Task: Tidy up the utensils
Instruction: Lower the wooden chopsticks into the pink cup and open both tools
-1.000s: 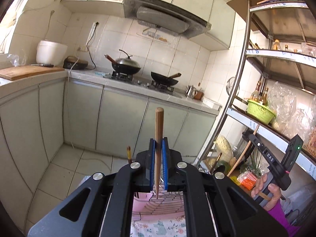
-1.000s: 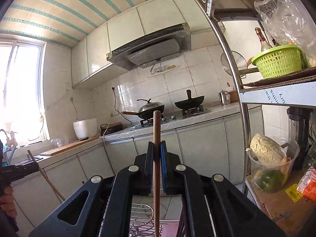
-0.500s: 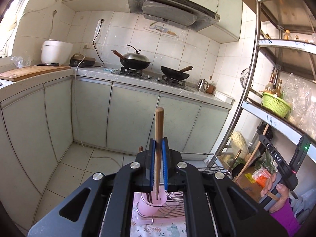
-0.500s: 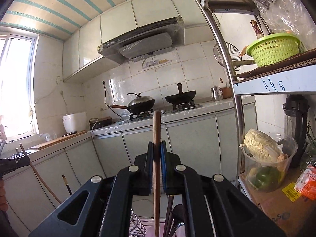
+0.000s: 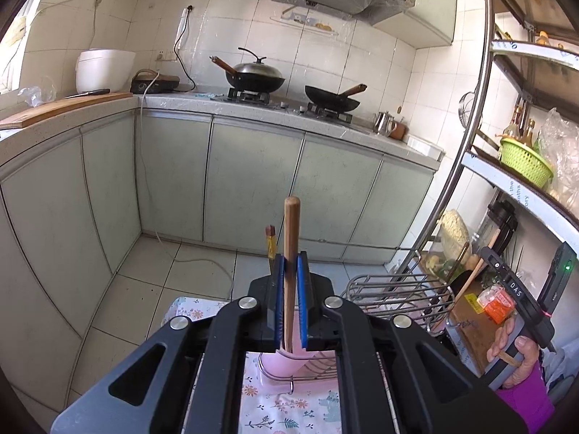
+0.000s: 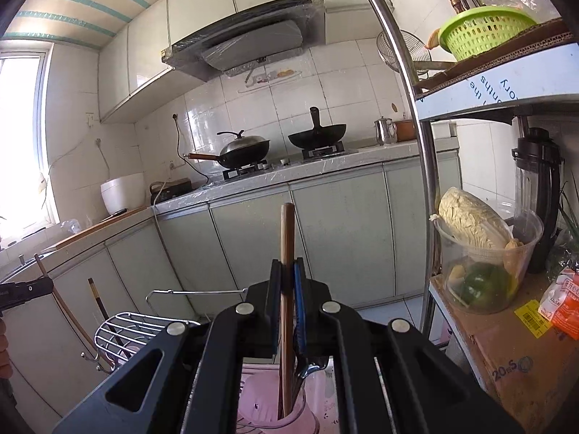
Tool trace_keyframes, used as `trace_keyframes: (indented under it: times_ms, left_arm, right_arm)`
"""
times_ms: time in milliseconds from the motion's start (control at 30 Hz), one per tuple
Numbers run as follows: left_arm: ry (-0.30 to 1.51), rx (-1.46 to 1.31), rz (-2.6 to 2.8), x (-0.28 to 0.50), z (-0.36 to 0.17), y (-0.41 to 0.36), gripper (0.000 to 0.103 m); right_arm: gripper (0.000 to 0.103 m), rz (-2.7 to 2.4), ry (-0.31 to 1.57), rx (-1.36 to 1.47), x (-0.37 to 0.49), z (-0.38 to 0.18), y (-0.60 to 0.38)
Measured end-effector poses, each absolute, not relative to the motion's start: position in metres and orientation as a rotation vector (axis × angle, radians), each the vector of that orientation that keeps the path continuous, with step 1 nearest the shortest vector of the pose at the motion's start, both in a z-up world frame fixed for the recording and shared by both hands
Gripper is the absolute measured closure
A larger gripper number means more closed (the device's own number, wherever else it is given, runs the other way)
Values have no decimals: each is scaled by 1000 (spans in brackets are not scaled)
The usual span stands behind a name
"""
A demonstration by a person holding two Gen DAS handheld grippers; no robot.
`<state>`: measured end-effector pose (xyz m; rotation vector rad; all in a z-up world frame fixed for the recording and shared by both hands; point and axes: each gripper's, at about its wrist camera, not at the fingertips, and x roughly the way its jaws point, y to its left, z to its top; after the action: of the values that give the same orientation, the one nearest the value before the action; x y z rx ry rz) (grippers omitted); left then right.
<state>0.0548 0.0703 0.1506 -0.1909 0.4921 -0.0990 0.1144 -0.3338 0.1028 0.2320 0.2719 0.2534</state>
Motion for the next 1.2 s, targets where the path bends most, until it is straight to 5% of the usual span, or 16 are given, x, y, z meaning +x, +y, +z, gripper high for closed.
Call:
trace_keyframes:
  times_ms: [1200]
  left_arm:
    - [598, -248, -61, 83, 97, 72, 97]
  right_arm:
    - [96, 261, 371, 248, 114, 65, -333]
